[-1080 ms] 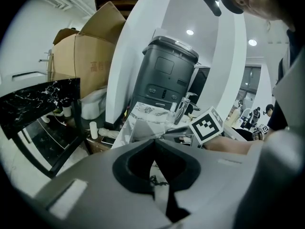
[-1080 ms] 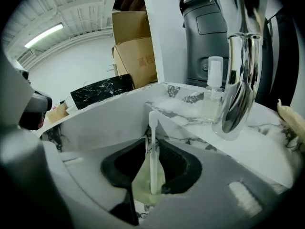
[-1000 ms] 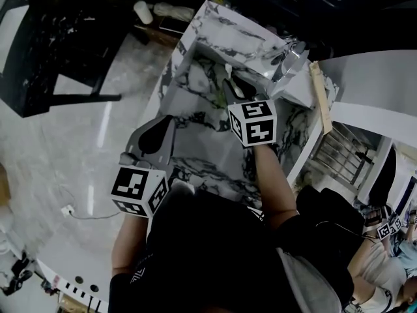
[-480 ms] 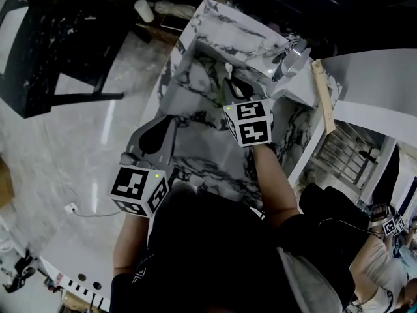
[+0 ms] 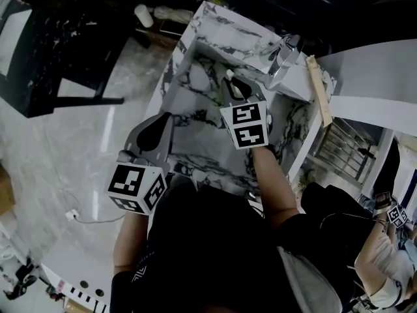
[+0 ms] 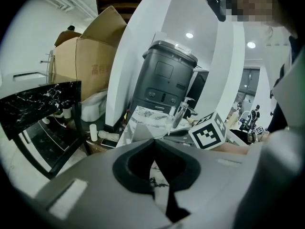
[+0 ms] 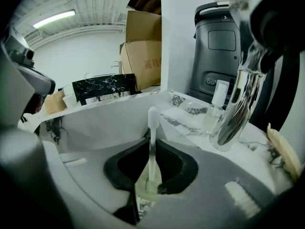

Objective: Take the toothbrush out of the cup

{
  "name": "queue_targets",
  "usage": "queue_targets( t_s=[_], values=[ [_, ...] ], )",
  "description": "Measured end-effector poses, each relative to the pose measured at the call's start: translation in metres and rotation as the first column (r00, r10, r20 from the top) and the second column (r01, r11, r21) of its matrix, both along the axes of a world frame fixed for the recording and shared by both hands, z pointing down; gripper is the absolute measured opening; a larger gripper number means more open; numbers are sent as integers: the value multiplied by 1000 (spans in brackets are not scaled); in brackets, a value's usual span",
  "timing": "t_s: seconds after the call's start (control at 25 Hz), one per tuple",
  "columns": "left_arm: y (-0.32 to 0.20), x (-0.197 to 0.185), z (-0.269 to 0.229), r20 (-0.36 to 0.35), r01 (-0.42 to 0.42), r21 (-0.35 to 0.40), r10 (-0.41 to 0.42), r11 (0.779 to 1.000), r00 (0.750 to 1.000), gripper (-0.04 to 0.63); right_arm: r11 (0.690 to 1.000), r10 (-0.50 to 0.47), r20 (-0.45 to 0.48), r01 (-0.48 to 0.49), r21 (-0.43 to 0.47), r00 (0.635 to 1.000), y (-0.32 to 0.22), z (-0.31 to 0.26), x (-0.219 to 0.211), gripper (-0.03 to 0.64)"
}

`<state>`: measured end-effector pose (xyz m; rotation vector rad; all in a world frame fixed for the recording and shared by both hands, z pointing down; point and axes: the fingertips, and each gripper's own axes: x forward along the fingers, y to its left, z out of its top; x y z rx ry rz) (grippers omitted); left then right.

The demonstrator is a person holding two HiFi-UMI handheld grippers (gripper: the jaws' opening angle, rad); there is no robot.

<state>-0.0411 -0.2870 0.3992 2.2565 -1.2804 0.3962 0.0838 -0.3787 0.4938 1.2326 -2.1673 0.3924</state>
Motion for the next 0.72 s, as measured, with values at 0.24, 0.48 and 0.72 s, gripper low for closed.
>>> queue_targets(
  t_s=[0.24, 0.48, 0.72],
  values=[
    [1, -3, -18, -25, -33, 44, 34, 999, 999, 15, 998, 26, -24, -24, 57, 999, 10, -25, 0, 46],
    [6, -8, -31, -45, -56, 79, 60, 995, 997, 15, 994, 54, -39, -50, 100, 998, 20, -48, 0, 46],
    [13, -17, -39, -68, -53, 109, 60, 993, 996, 15, 988, 67, -49, -60, 143, 997, 33, -71, -3, 46]
  ],
)
